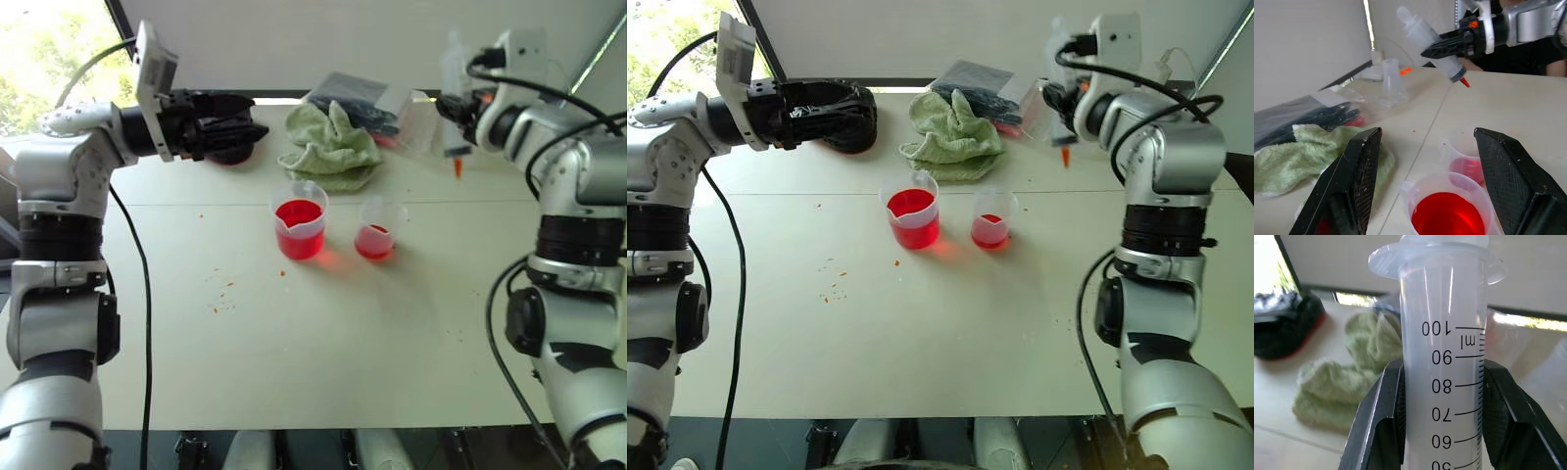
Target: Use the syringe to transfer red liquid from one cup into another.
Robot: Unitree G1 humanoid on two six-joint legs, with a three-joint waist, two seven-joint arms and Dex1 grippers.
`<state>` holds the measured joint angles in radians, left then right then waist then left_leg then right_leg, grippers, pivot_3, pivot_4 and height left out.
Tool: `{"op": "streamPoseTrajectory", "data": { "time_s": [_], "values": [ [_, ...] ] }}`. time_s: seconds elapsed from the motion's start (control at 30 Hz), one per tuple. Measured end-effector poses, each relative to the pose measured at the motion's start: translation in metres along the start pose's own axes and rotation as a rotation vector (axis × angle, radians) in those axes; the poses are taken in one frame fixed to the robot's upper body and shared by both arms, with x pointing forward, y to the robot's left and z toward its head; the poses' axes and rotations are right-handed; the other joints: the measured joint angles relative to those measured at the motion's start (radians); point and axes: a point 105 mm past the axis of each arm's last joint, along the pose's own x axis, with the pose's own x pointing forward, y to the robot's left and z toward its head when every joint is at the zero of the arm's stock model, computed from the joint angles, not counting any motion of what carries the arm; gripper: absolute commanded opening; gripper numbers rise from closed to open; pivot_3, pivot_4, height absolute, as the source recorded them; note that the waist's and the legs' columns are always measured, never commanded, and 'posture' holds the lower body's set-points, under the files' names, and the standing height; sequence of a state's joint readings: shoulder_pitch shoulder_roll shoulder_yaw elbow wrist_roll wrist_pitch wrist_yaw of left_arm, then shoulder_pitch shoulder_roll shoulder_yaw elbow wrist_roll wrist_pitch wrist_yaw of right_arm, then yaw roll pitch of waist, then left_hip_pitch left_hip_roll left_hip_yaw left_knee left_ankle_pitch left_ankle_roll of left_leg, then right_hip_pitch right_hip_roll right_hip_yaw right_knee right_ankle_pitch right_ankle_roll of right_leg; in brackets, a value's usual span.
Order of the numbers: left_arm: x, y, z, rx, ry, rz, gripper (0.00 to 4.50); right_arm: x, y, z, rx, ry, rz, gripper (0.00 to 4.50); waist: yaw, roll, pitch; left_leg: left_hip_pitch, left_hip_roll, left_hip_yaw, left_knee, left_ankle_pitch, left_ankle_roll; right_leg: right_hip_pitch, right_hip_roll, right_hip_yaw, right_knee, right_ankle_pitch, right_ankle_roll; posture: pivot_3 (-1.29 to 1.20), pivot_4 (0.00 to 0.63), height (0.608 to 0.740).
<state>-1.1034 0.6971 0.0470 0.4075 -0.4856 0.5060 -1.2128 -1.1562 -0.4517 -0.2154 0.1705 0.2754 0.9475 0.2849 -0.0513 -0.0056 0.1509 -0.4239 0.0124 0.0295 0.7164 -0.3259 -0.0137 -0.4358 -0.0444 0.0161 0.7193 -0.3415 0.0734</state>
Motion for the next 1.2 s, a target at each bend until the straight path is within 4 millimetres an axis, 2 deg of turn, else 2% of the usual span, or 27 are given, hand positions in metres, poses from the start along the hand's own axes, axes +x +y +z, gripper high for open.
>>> {"op": "streamPoseTrajectory", "data": {
  "time_s": [0.1,0.27,0.4,0.5,0.63,0.87,0.97,1.07,1.2],
  "values": [
    [-0.002,0.007,0.001,0.000,-0.001,0.039,3.16,0.009,0.043,0.013,0.059,-0.161,0.123,1.38,-0.010,0.000,0.000,-0.001,0.000,-0.001,0.000,0.000,0.000,-0.001,0.000,-0.001,0.001,0.000,0.000,0.00,0.150,0.711],
    [-0.006,0.018,0.018,0.007,-0.037,0.091,3.16,0.005,0.099,0.021,0.225,-0.365,0.303,1.38,-0.018,0.000,0.000,-0.002,-0.001,-0.003,0.000,0.000,-0.001,-0.001,-0.001,-0.001,0.002,0.000,0.000,0.00,0.150,0.711],
    [-0.015,0.025,0.038,0.004,-0.083,0.131,3.16,-0.003,0.122,0.017,0.209,-0.466,0.399,1.38,-0.021,0.000,0.000,-0.001,-0.002,-0.003,0.000,0.000,-0.001,-0.001,-0.001,-0.002,0.002,0.000,0.000,0.00,0.150,0.711],
    [-0.019,0.027,0.044,-0.006,-0.095,0.143,3.16,-0.006,0.136,0.010,0.222,-0.516,0.435,1.38,-0.024,0.000,0.000,-0.001,-0.002,-0.003,0.000,0.001,-0.001,-0.001,-0.001,-0.002,0.002,0.000,0.000,0.00,0.150,0.711],
    [-0.019,0.026,0.043,-0.016,-0.088,0.132,3.16,-0.006,0.157,-0.015,0.211,-0.530,0.469,1.38,-0.030,0.000,0.000,-0.001,-0.002,-0.003,0.000,0.001,-0.001,-0.001,-0.001,-0.002,0.002,0.000,0.000,0.00,0.150,0.711],
    [-0.017,0.024,0.046,-0.019,-0.085,0.116,3.16,-0.006,0.180,-0.026,0.134,-0.578,0.486,1.38,-0.037,0.000,0.000,-0.001,-0.002,-0.004,0.000,0.001,-0.002,-0.001,-0.001,-0.002,0.002,0.000,0.000,0.00,0.150,0.711],
    [-0.014,0.022,0.056,0.005,-0.101,0.104,3.16,-0.005,0.181,-0.050,0.095,-0.547,0.472,1.38,-0.042,0.000,0.000,-0.001,-0.002,-0.005,0.000,0.001,-0.002,0.000,-0.001,-0.003,0.003,0.000,0.000,0.00,0.150,0.711],
    [-0.010,0.020,0.056,0.004,-0.105,0.087,3.16,-0.003,0.179,-0.072,0.073,-0.504,0.453,1.38,-0.047,0.000,0.000,-0.001,-0.002,-0.005,0.000,0.001,-0.002,0.000,-0.001,-0.003,0.002,0.000,0.000,0.00,0.150,0.711],
    [-0.004,0.019,0.053,-0.005,-0.102,0.071,3.16,-0.005,0.179,-0.077,0.046,-0.519,0.444,1.38,-0.052,0.000,0.000,-0.001,-0.001,-0.005,0.000,0.001,-0.003,0.000,-0.001,-0.003,0.002,0.000,0.000,0.00,0.150,0.711]
  ]
}}
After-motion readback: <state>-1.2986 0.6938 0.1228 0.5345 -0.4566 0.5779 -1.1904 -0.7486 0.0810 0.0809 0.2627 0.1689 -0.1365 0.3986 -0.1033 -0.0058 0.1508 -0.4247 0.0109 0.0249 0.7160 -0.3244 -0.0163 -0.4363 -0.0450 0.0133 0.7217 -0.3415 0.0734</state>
